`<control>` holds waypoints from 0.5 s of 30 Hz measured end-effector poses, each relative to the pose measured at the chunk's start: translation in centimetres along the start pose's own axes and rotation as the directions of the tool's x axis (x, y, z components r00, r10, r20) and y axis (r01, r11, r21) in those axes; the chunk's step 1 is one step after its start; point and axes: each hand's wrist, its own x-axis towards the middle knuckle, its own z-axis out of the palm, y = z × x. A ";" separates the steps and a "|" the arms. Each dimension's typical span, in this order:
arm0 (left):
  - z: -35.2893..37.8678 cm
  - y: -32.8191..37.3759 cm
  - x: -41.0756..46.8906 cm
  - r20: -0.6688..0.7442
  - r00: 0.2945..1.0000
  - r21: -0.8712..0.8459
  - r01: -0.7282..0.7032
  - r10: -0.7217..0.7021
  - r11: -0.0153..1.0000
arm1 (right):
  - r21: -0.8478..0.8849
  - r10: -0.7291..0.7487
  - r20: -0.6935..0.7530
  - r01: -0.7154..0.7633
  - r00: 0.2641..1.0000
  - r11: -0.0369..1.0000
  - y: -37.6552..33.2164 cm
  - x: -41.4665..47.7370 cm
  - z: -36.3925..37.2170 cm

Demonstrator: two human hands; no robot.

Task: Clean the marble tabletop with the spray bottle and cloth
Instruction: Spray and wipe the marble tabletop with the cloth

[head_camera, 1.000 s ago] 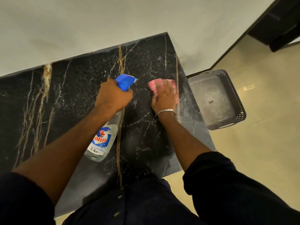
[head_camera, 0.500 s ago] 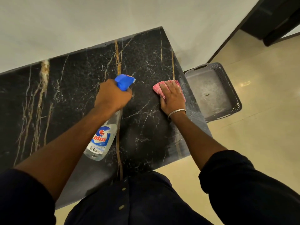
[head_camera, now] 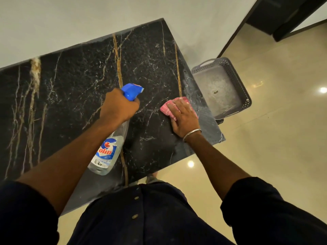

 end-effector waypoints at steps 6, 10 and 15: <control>1.2 0.0 -2.3 0.030 1.000 -0.002 0.003 -0.002 1.000 | 0.006 0.173 -0.034 -0.173 0.984 0.985 -3.8 -2.4 0.5; 2.3 0.0 -3.8 0.029 0.999 -0.013 0.016 -0.015 1.000 | 0.049 0.026 -0.004 -0.026 1.000 0.998 -8.1 -6.1 2.2; 2.8 -0.5 -5.1 0.042 0.999 -0.028 0.007 -0.006 1.000 | 0.018 -0.195 0.036 0.194 0.980 0.981 -6.1 -9.1 1.6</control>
